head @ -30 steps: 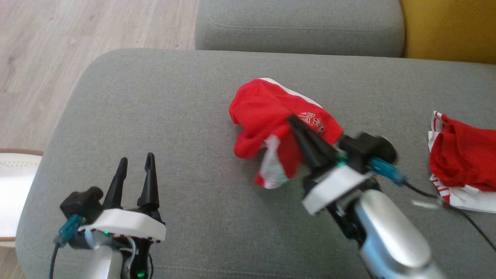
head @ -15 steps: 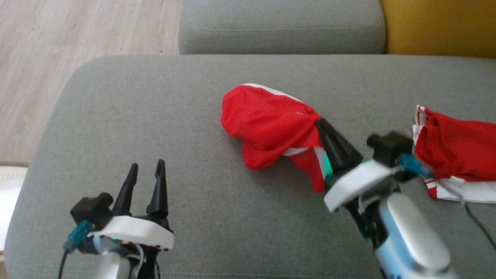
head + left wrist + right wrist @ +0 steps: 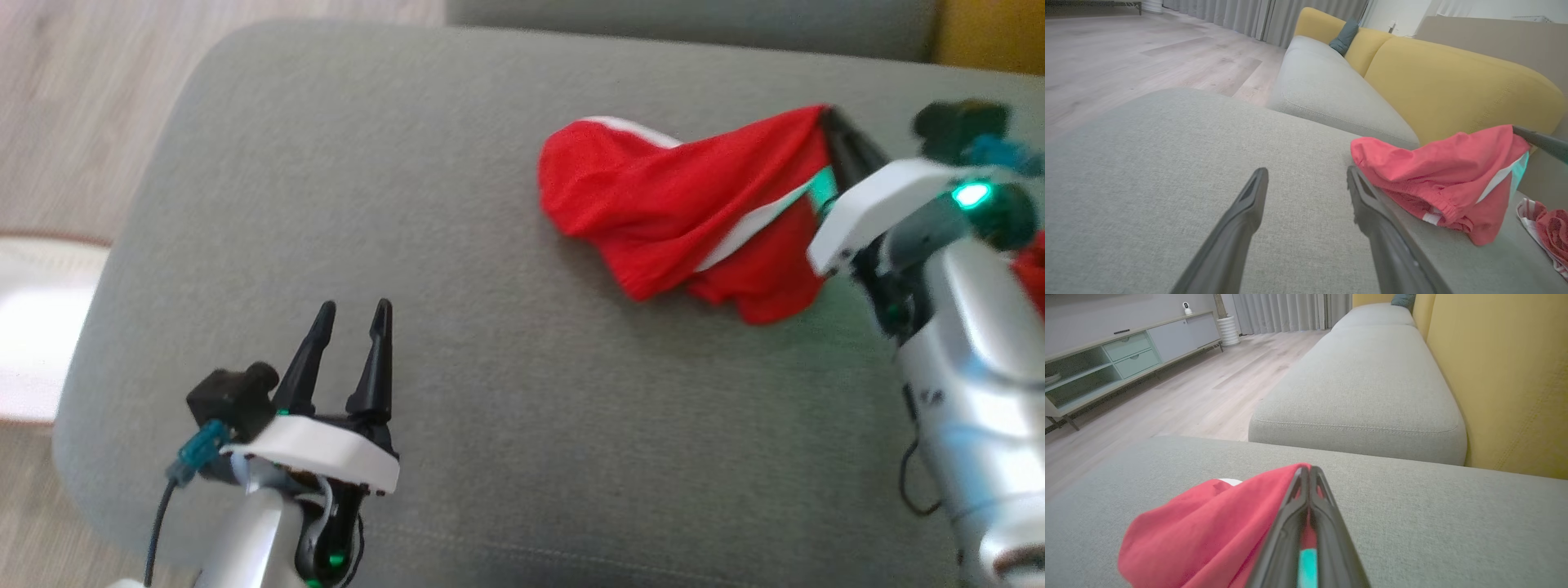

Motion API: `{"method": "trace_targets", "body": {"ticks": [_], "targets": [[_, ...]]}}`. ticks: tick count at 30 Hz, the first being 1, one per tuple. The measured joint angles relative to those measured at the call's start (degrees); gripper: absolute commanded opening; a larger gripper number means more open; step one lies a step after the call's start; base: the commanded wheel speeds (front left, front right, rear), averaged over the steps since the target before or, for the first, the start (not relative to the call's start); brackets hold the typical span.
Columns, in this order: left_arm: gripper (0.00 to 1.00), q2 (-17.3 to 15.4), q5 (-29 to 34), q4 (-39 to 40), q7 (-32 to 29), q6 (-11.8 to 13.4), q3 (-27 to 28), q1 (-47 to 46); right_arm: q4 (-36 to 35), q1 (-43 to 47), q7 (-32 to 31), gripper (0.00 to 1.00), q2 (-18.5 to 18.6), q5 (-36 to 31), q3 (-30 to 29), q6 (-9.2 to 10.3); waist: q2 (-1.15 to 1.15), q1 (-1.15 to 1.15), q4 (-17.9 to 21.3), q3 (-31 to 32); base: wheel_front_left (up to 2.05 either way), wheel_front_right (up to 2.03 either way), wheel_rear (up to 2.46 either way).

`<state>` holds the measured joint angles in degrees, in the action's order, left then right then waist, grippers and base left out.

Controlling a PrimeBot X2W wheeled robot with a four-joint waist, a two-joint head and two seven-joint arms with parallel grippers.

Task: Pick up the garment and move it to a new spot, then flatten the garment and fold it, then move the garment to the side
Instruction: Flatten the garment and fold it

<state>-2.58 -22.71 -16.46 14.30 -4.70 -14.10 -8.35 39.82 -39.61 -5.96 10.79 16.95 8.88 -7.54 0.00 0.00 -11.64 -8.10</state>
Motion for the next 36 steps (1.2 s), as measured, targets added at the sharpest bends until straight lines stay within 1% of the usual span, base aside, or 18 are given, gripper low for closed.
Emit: {"method": "trace_targets", "body": {"ticks": [2,3,6,12,13,14,17,20,23,26,29,32,36], "targets": [[1.0,0.0,-0.23,-0.12,0.0,-0.4,-0.12,-0.58,3.93,-2.49,0.56,0.0,0.51,-1.03,-0.66,0.0,0.0,0.0,-1.3,-1.18,0.0,0.0,0.0],[1.0,0.0,-0.23,-0.12,0.0,-0.4,-0.12,-0.58,3.93,-2.49,0.56,0.0,0.51,-1.03,-0.66,0.0,0.0,0.0,-1.3,-1.18,0.0,0.0,0.0],[1.0,0.01,-0.98,-0.25,0.0,-0.42,-0.74,-1.37,9.54,-5.47,1.68,0.0,1.29,-4.05,-0.68,0.0,0.0,0.0,-3.05,-3.0,0.0,0.0,0.0],[1.0,0.07,-1.92,-0.21,0.0,-0.34,-1.99,-3.43,19.03,-8.27,3.03,0.0,1.4,-7.2,0.44,0.0,0.0,-0.01,-5.23,-6.11,0.0,0.0,0.0],[1.0,0.08,-2.22,-0.19,0.0,-0.32,-2.01,-3.74,20.3,-8.32,3.37,0.92,1.37,-7.44,0.43,0.0,0.0,-0.01,-5.34,-6.41,0.0,0.0,0.0],[1.0,0.07,-2.33,-0.15,0.0,-0.25,-2.0,-3.88,21.32,-8.33,3.88,1.0,1.34,-7.51,0.48,0.0,0.0,-0.01,-5.31,-6.64,0.0,0.0,0.0],[1.0,0.12,-2.31,-0.2,0.0,-0.02,-2.03,-3.9,23.9,-8.96,5.84,1.0,1.05,-7.8,0.45,0.0,0.0,0.0,-4.5,-6.61,0.0,0.0,0.0],[1.0,0.14,-2.29,-0.3,0.0,-0.01,-1.8,-3.91,24.87,-10.33,8.39,1.0,0.94,-7.84,0.31,0.0,0.0,-0.01,-3.47,-5.96,0.0,0.0,0.0],[1.0,0.15,-1.94,-0.27,0.0,-0.01,-1.53,-3.88,24.9,-10.88,11.49,1.0,0.68,-7.06,0.64,0.0,0.0,0.0,-2.26,-4.83,0.0,0.0,0.0],[1.0,0.15,-1.45,-0.26,0.0,-0.01,-0.82,-3.71,24.42,-10.68,14.55,1.0,0.33,-6.05,2.19,0.0,0.0,0.0,-0.7,-3.41,0.0,0.0,0.0],[1.0,0.14,-0.97,-0.24,0.0,-0.02,0.11,-3.49,22.56,-9.88,16.93,1.0,-0.62,-4.07,3.38,0.0,0.0,0.0,1.3,-1.99,0.0,0.0,0.0],[1.0,0.15,-0.52,-0.03,0.0,-0.02,0.21,-3.27,19.22,-8.0,18.48,1.0,-1.31,-2.59,4.32,0.0,0.0,0.0,3.47,-0.65,0.0,0.0,0.0],[1.0,0.15,-0.46,0.45,0.0,-0.01,0.18,-1.88,13.26,-2.4,19.48,1.0,-1.36,0.3,3.93,0.0,0.0,0.0,6.18,1.19,0.0,0.0,0.0]]}}
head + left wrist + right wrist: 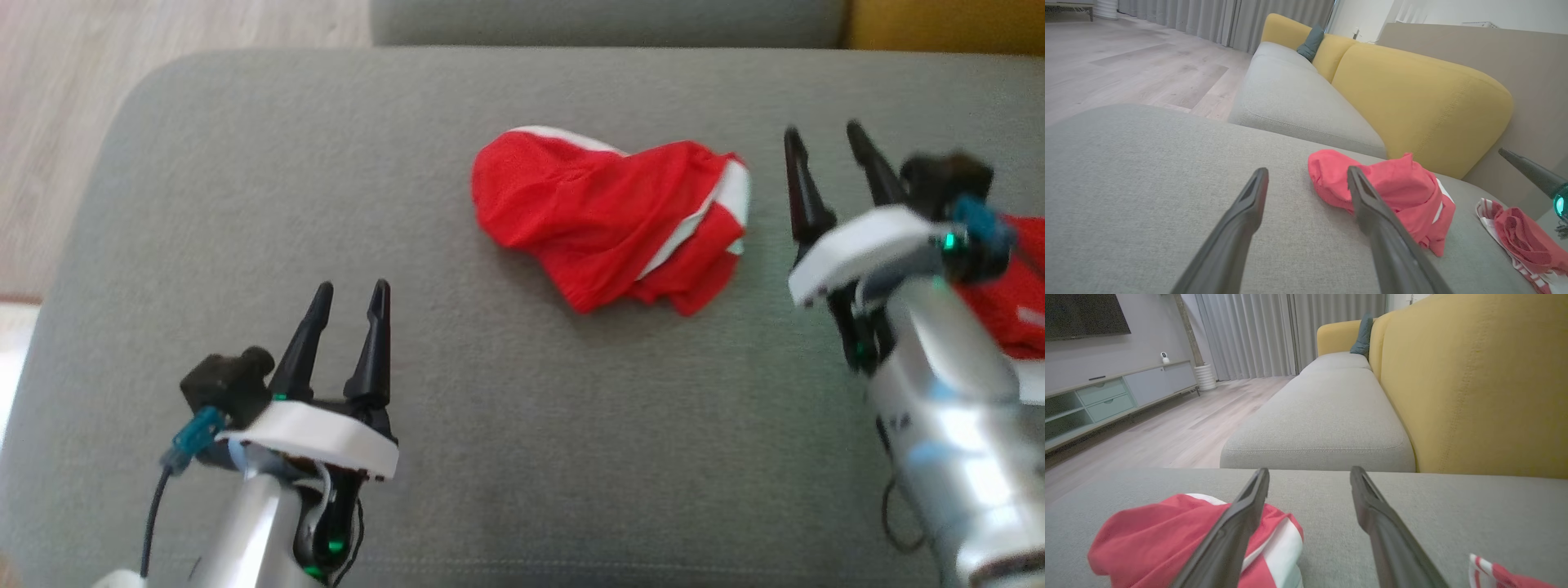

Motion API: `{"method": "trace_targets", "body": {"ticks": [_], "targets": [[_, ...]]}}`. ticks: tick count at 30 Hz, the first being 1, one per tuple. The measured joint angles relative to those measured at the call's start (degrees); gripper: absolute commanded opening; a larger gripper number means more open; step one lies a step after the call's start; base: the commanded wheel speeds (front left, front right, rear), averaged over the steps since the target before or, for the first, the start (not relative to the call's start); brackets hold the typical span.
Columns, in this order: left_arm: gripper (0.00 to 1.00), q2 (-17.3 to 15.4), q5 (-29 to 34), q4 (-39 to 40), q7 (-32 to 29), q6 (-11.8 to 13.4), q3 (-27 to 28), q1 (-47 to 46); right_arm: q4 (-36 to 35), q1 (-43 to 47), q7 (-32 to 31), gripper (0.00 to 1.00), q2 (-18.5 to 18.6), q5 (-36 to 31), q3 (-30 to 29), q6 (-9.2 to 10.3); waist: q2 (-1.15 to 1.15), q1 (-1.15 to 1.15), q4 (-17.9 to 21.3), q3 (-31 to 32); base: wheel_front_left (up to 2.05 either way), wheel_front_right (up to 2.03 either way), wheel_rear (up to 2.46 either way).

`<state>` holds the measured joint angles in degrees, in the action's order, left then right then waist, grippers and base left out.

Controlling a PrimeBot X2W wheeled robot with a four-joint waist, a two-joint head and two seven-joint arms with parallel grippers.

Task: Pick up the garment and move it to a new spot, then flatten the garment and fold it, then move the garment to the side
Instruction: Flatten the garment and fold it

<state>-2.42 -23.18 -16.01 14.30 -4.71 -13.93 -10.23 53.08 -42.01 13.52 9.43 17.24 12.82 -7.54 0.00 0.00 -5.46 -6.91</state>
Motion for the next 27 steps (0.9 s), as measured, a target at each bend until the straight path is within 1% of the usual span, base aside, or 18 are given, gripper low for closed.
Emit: {"method": "trace_targets", "body": {"ticks": [4,7,10,13,18,20,24,25,27], "targets": [[1.0,-0.02,0.0,0.14,0.0,0.21,-0.09,1.17,-7.3,7.89,0.46,1.0,-0.47,0.52,-2.27,0.0,0.0,0.0,2.22,1.73,0.0,0.0,0.0],[1.0,-0.02,-0.01,0.53,0.0,0.26,-0.25,1.9,-13.13,14.72,0.7,1.0,-2.24,0.43,-5.5,0.0,0.0,0.0,3.5,2.92,0.0,0.0,0.0],[1.0,-0.04,-0.11,0.97,0.0,0.76,-0.33,2.69,-18.35,21.65,0.7,1.0,-4.01,-1.48,-7.45,0.0,0.0,0.0,4.8,3.48,0.0,0.0,0.0],[1.0,-0.03,-0.1,0.98,0.0,0.75,-0.74,2.99,-22.6,26.17,0.25,1.0,-5.19,-2.74,-9.43,0.0,0.0,0.0,5.84,3.33,0.0,0.0,0.0],[1.0,-0.05,-0.08,0.96,0.0,0.67,-1.24,2.83,-30.1,27.26,-2.98,1.0,-5.63,-4.27,-11.56,0.0,0.0,0.0,6.73,2.2,0.0,0.0,0.0],[1.0,-0.07,-0.08,0.15,0.0,0.12,-2.79,2.41,-32.31,27.32,-4.03,1.0,-5.87,-4.63,-12.01,0.0,0.0,0.0,7.05,1.54,0.0,0.0,0.0],[1.0,-0.18,1.64,-3.93,-0.18,-1.43,-8.03,0.05,-35.13,27.79,-5.5,1.0,-6.28,-4.71,-12.71,0.0,0.0,0.0,7.95,0.12,0.0,0.0,0.0],[1.0,-0.18,1.64,-3.93,-0.18,-1.43,-8.03,0.05,-35.13,27.79,-5.5,1.0,-6.28,-4.71,-12.71,0.0,0.0,0.0,7.95,0.12,0.0,0.0,0.0],[1.0,-0.19,1.98,-5.82,-0.68,-1.88,-9.88,-1.64,-36.09,28.3,-5.72,1.0,-6.3,-4.44,-12.59,0.0,0.0,0.0,8.52,-0.69,0.0,0.0,0.0]]}}
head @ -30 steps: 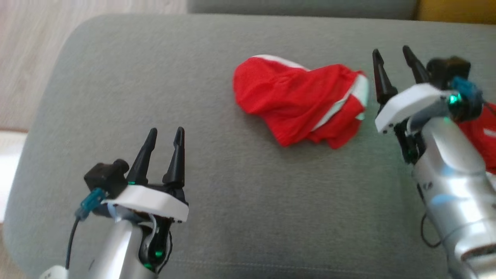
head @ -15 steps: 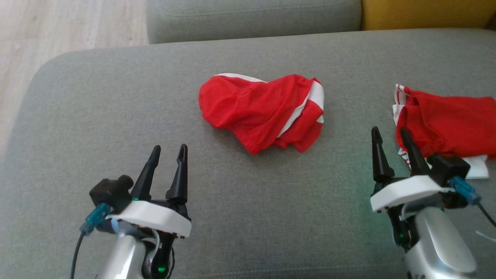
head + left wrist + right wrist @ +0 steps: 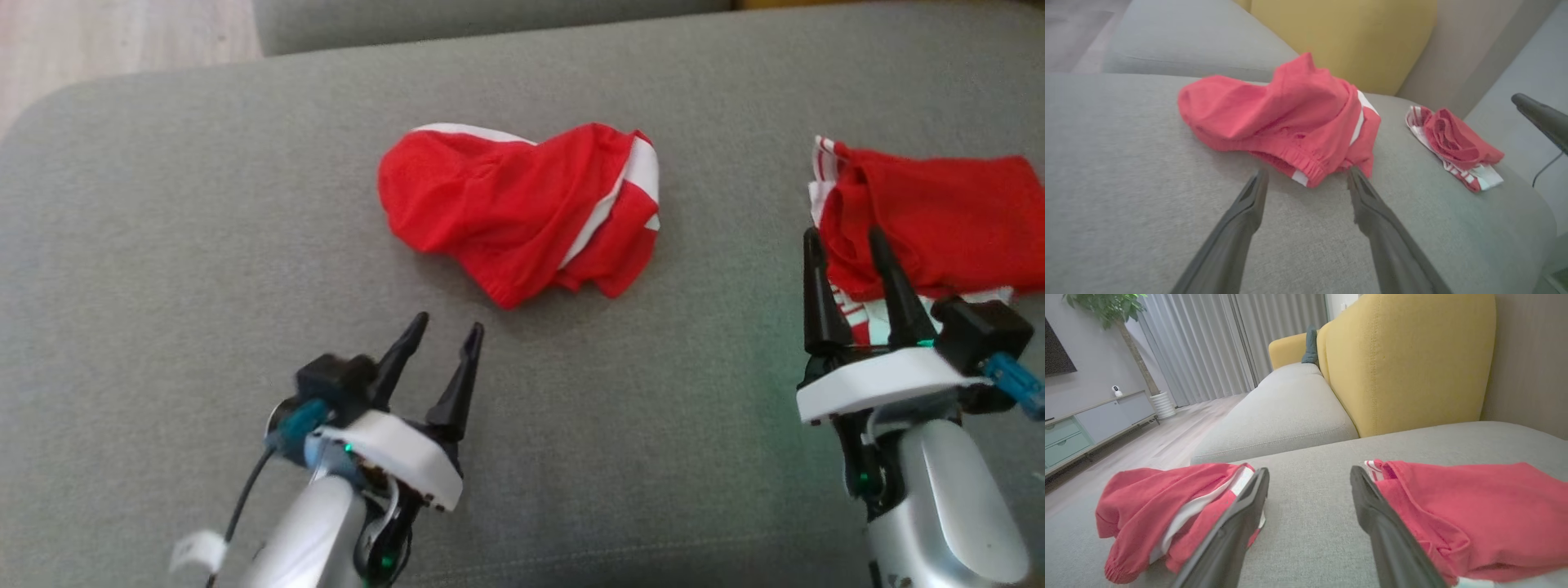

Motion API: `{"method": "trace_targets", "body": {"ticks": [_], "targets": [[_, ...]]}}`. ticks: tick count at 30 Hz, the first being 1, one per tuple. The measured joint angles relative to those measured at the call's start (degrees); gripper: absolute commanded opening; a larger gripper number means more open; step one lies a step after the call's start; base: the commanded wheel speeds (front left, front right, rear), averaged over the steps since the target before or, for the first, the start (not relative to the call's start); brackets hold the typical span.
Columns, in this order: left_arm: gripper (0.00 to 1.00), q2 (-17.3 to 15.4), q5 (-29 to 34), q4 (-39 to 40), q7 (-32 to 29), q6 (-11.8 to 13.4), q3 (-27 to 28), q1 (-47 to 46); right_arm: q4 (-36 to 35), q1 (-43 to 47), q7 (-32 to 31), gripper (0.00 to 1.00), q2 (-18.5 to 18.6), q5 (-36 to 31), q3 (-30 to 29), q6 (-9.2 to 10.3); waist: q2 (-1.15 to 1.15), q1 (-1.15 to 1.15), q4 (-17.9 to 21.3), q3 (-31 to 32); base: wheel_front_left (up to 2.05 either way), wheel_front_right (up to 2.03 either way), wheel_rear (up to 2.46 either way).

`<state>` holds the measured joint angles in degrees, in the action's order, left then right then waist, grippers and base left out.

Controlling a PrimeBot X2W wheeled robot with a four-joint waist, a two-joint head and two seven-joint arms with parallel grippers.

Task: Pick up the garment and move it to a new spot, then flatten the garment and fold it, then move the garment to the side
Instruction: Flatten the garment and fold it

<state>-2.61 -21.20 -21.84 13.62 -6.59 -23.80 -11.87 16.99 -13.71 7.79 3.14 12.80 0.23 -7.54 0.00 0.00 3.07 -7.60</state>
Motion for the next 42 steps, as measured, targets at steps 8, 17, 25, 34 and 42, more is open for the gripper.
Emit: {"method": "trace_targets", "body": {"ticks": [8,17,25,34,42], "targets": [[1.0,-0.01,0.15,-10.6,-3.53,-0.48,-4.33,-7.72,-1.87,0.32,-0.09,1.0,-0.27,0.89,0.73,0.0,0.0,0.0,3.46,-3.59,0.0,0.0,0.0],[1.0,0.11,-0.14,-17.68,-1.26,-0.47,-5.08,-12.59,-2.16,0.22,0.26,1.0,-0.3,1.33,-0.12,0.0,0.0,0.0,6.6,-5.8,0.0,0.0,0.0],[1.0,0.16,-0.16,-20.09,0.19,-0.47,-5.11,-15.2,-2.16,0.02,0.76,1.0,-0.32,1.49,-0.31,0.0,0.0,0.0,7.48,-6.67,0.0,0.0,0.0],[0.0,0.21,-1.16,-18.17,0.6,-0.53,-5.64,-16.88,-1.82,-0.23,0.87,1.0,-0.34,1.46,-1.44,0.0,0.0,0.0,7.05,-6.61,0.0,0.0,0.0],[0.0,-0.31,-1.13,-9.89,0.67,-0.55,-4.69,-13.18,-0.77,-0.2,1.29,1.0,-0.35,1.32,-2.02,0.0,0.0,0.0,4.65,-3.9,0.0,0.0,0.0]]}}
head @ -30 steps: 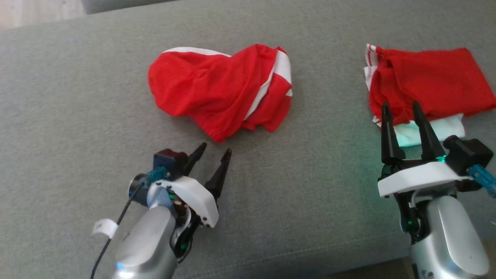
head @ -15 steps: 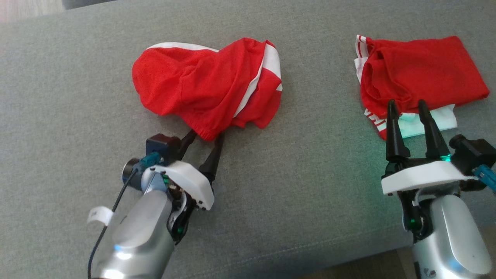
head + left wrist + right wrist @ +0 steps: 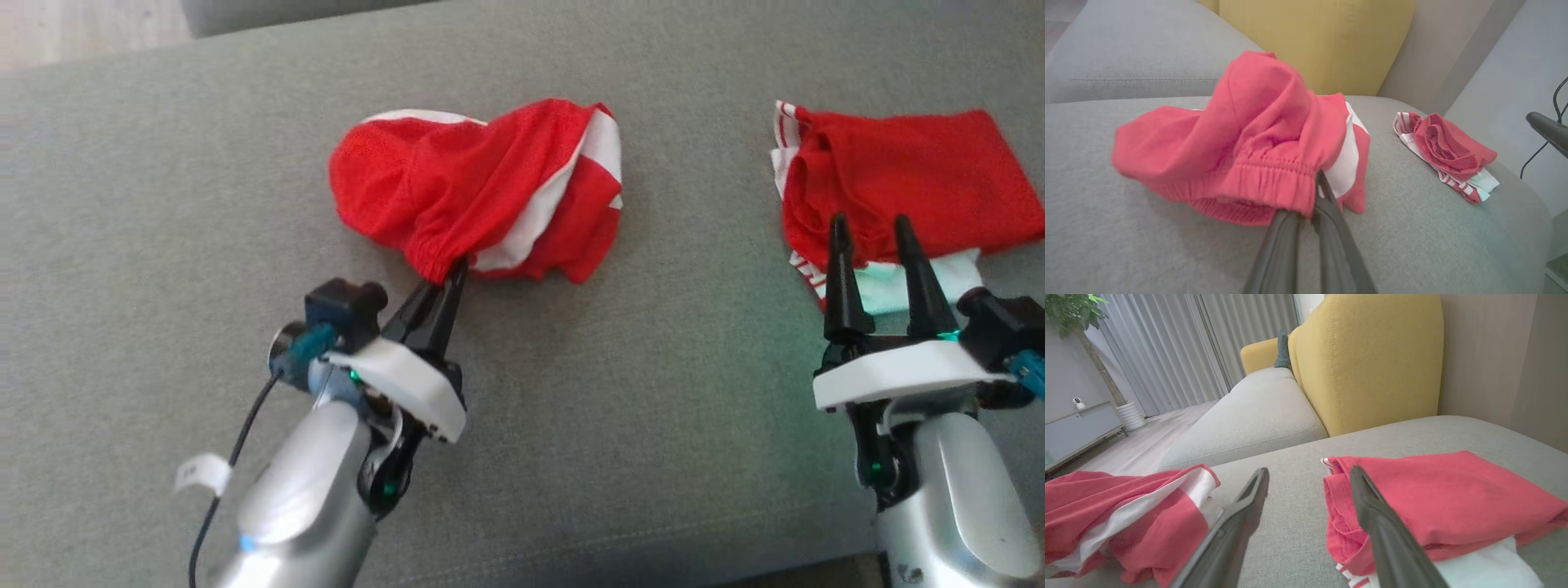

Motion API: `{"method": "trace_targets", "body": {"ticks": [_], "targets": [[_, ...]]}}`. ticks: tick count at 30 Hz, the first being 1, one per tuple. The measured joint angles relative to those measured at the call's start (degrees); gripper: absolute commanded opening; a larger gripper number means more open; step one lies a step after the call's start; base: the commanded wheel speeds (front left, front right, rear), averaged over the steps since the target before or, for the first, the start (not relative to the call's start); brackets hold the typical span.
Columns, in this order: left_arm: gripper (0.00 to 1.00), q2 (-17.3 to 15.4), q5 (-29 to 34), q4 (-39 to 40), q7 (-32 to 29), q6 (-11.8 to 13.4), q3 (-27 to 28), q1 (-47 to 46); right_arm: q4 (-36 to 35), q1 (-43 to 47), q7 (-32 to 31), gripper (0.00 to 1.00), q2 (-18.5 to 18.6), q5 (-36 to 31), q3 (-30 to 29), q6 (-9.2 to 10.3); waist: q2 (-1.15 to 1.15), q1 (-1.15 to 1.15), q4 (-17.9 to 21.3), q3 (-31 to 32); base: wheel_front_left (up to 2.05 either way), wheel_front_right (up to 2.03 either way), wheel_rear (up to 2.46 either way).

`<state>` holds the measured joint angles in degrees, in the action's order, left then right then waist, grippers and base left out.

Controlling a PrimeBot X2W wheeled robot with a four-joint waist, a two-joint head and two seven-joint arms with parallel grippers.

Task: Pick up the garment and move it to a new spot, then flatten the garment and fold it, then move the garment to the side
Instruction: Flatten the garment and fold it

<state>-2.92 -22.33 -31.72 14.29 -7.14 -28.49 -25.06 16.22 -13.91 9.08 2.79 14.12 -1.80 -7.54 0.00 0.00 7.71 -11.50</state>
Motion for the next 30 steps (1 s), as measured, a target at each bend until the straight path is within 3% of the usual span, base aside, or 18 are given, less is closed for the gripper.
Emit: {"method": "trace_targets", "body": {"ticks": [15,25,30], "targets": [[0.0,-5.67,0.32,10.4,-0.44,-0.01,1.13,10.47,2.48,0.67,-1.07,1.0,-0.01,-0.49,3.69,0.0,0.0,0.0,-5.62,6.25,0.0,0.0,0.0],[0.0,-11.58,-1.08,11.77,-5.23,1.14,4.56,10.81,3.48,0.53,-3.25,1.0,0.0,-1.76,7.01,0.0,0.0,0.0,-6.89,5.45,0.0,0.0,0.0],[0.0,-12.69,-1.2,10.72,-5.46,1.09,4.94,10.48,5.25,0.1,-4.68,1.0,0.0,-1.8,8.46,0.0,0.0,0.0,-7.04,3.92,0.0,0.0,0.0]]}}
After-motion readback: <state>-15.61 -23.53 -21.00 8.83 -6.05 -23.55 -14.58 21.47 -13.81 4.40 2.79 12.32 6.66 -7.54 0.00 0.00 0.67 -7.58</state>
